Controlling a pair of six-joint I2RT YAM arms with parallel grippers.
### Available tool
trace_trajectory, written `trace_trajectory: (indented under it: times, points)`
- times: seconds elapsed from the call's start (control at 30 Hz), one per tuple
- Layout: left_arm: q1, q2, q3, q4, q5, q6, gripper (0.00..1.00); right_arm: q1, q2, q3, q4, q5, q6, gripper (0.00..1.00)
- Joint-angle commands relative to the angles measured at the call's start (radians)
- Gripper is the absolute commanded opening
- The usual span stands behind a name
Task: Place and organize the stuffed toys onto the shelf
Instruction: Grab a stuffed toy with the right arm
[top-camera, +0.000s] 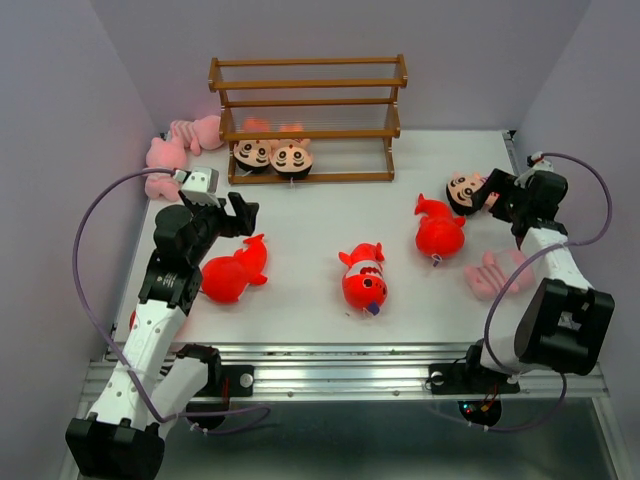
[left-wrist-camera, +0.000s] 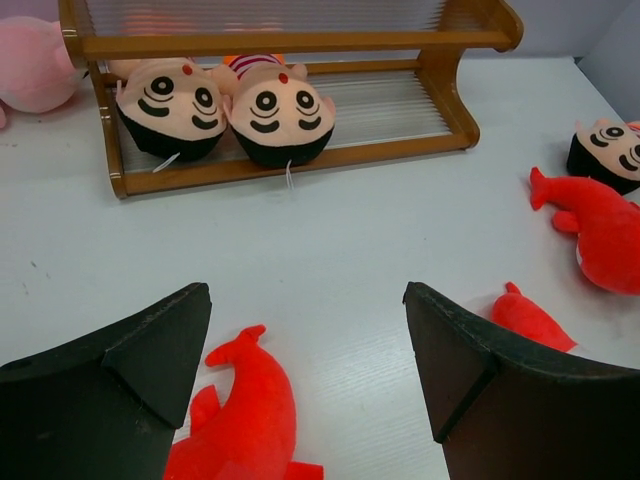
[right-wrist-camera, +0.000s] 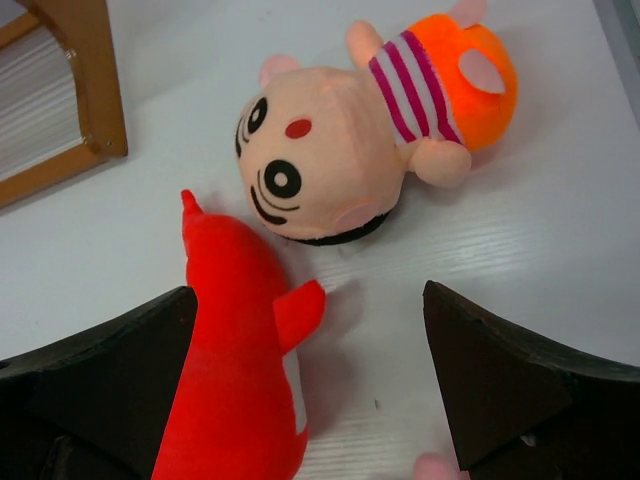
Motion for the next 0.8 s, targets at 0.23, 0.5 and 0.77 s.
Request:
trace_trajectory:
  times: [0.23, 0.5, 0.77]
  points:
    - [0.003, -0.012, 0.007, 0.025, -0.033, 0.023, 0.89, -0.005, 0.332, 0.275, 0.105, 0.053, 0.113, 0.93]
    - [0.003, -0.001, 0.007, 0.022, -0.038, 0.029, 0.89, -0.005, 0.448, 0.346, 0.119, 0.117, 0.176, 0.85]
    - [0.003, 0.0, 0.008, 0.022, -0.035, 0.031, 0.89, -0.005, 0.447, 0.341, 0.149, 0.331, 0.23, 0.85]
